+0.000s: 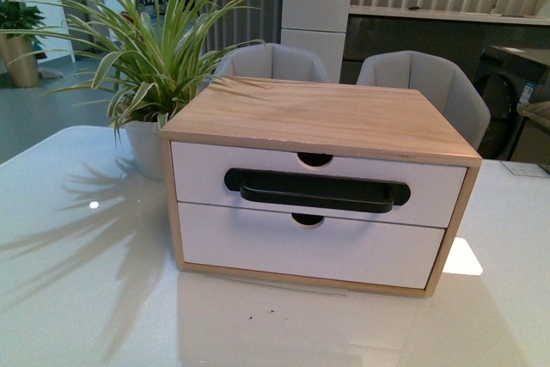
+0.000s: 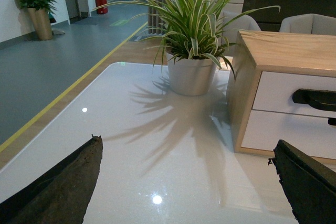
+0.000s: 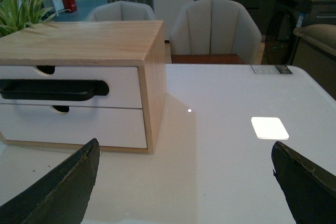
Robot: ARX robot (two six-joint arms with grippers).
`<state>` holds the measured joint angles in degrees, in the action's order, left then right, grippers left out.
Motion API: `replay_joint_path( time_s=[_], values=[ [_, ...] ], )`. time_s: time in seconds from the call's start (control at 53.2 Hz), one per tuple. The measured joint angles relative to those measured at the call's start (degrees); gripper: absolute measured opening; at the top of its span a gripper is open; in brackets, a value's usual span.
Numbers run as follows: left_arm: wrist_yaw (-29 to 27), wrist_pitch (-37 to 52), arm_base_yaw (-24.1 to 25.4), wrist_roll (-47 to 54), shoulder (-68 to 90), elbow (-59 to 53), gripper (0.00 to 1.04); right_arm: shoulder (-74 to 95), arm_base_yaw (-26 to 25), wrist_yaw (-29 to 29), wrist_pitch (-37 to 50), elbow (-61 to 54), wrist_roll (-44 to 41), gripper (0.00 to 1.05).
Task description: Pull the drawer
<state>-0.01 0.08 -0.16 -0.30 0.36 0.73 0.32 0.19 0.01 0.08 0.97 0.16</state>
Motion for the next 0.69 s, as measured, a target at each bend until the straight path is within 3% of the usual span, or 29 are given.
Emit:
replay_joint_path(
  time_s=[0.075,0.131,0.169,0.225,0.338,0.451,0.695],
  values=[
    [-0.26,0.04,-0.02,0.11,0.0,0.0,0.97,0.24,0.5,1.66,-0.63,0.04,0.57,0.96],
    [-7.72,3.02,-1.75,1.18,0.74,-0.02,0.97,2.01,2.64,5.22,-1.4,0.15,2.56,0.96],
    [-9.29,4.61,-1.66,1.09,1.62,-0.02,0.97,3.63,3.63,5.81,-0.72,0.17,2.84,0.96],
    [-8.76,8.07,-1.05,0.96,6.38,0.02,0.97,7.87,4.76,4.98,1.86,0.76,2.89,0.96],
    [-0.24,20.5,-4.81,5.27,25.83,2.56,0.97,24.55,5.46,-1.95,8.28,7.48,-0.61,0.96],
    [6.58,27.74,-7.87,11.82,40.06,7.91,0.97,35.63,7.28,-6.95,8.26,14.34,-7.04,0.96],
    [19.98,30.62,-11.89,26.6,64.32,20.37,0.97,53.05,8.81,-11.32,3.61,27.19,-23.61,0.96]
  ],
)
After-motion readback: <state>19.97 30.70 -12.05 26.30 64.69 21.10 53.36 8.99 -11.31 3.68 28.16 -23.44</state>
